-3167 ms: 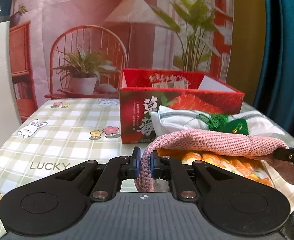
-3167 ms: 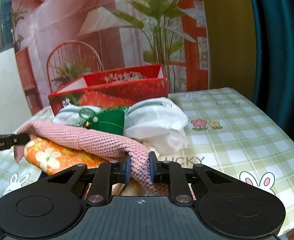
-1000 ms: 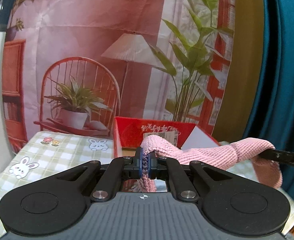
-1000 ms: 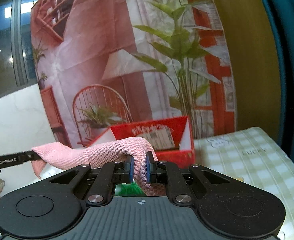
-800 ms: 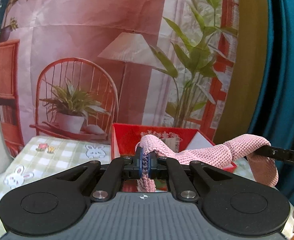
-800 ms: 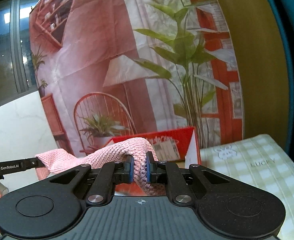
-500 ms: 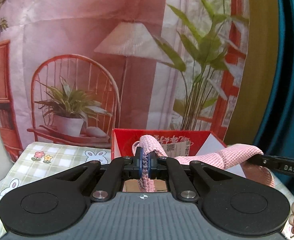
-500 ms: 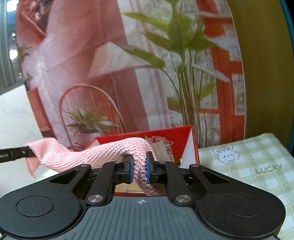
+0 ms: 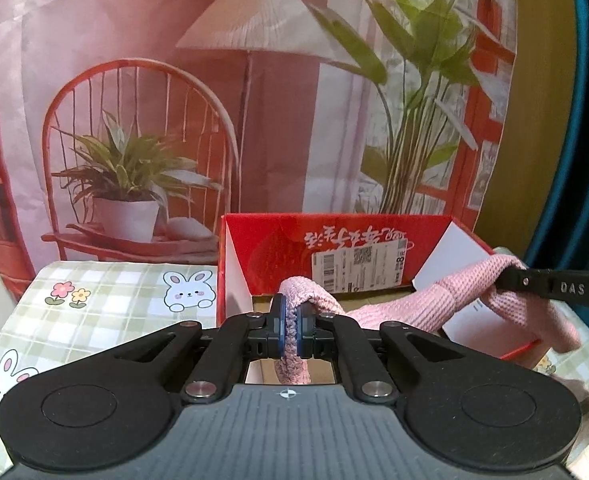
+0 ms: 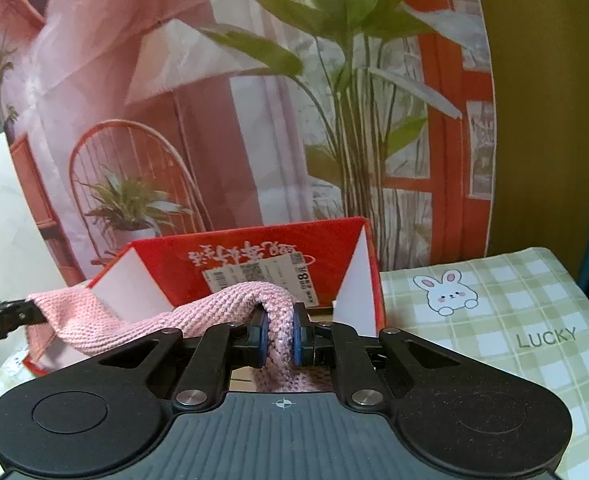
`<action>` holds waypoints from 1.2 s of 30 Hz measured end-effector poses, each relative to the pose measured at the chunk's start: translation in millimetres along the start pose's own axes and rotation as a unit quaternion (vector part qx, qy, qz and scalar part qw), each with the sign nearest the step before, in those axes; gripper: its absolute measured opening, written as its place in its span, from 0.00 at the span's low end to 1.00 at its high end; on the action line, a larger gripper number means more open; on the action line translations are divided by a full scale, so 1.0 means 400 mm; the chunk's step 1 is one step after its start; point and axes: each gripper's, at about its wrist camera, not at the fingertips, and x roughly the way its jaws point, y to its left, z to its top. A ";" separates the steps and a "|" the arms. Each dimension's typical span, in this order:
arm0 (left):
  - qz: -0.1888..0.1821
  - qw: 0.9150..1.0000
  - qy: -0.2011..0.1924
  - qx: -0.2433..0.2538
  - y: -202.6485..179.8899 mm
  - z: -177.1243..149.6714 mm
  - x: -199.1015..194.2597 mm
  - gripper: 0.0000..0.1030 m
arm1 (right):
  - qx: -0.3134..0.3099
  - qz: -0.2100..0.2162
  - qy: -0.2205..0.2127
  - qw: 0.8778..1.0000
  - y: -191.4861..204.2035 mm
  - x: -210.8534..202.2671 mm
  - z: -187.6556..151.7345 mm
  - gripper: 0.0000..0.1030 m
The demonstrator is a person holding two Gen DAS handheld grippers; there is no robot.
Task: Organize soft objects
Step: 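Carry the pink towel into the red box and open the left tool, then reach the left tool to the green knitted pouch and grasp it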
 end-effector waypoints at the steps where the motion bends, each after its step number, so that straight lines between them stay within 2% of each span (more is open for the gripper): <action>1: 0.000 1.000 0.002 0.001 0.000 -0.001 0.005 0.06 | 0.003 -0.003 0.003 1.000 -0.006 0.010 0.001 0.11; 5: 0.000 1.000 0.014 -0.007 0.003 -0.006 0.025 0.06 | 0.014 -0.013 0.018 1.000 -0.025 0.037 -0.001 0.13; 9: 0.001 1.000 0.019 0.011 -0.011 -0.010 0.029 0.10 | 0.019 -0.021 0.024 0.999 -0.031 0.047 -0.003 0.21; 11: 0.004 1.000 0.019 0.017 -0.016 -0.010 0.023 0.19 | 0.019 -0.020 0.023 0.999 -0.032 0.043 -0.005 0.21; 13: 0.002 1.000 0.015 0.018 -0.018 -0.008 0.013 0.49 | 0.015 -0.020 0.021 0.999 -0.030 0.035 -0.005 0.30; 14: 0.002 1.000 0.011 0.017 -0.020 -0.006 0.006 0.53 | 0.014 -0.020 0.020 1.000 -0.029 0.029 -0.004 0.33; 15: 0.001 1.000 0.007 0.017 -0.022 -0.005 -0.002 0.55 | 0.013 -0.020 0.018 1.000 -0.028 0.024 -0.004 0.40; 16: 0.000 1.000 0.005 0.020 -0.026 -0.002 -0.008 0.55 | 0.012 -0.020 0.016 1.000 -0.028 0.019 -0.004 0.42; 23: -0.010 0.999 0.005 0.040 -0.064 -0.004 -0.071 0.55 | 0.005 -0.013 0.008 1.000 -0.014 -0.041 -0.008 0.42; 28: -0.015 0.999 0.013 0.034 -0.077 -0.017 -0.117 0.55 | -0.005 0.000 0.002 1.000 0.009 -0.104 -0.020 0.42; 32: -0.019 0.999 0.017 0.030 -0.084 -0.047 -0.168 0.55 | -0.016 0.003 -0.015 1.000 0.031 -0.171 -0.048 0.42; 36: -0.032 0.999 0.032 0.029 -0.100 -0.098 -0.210 0.55 | -0.016 0.015 -0.012 1.000 0.042 -0.234 -0.101 0.42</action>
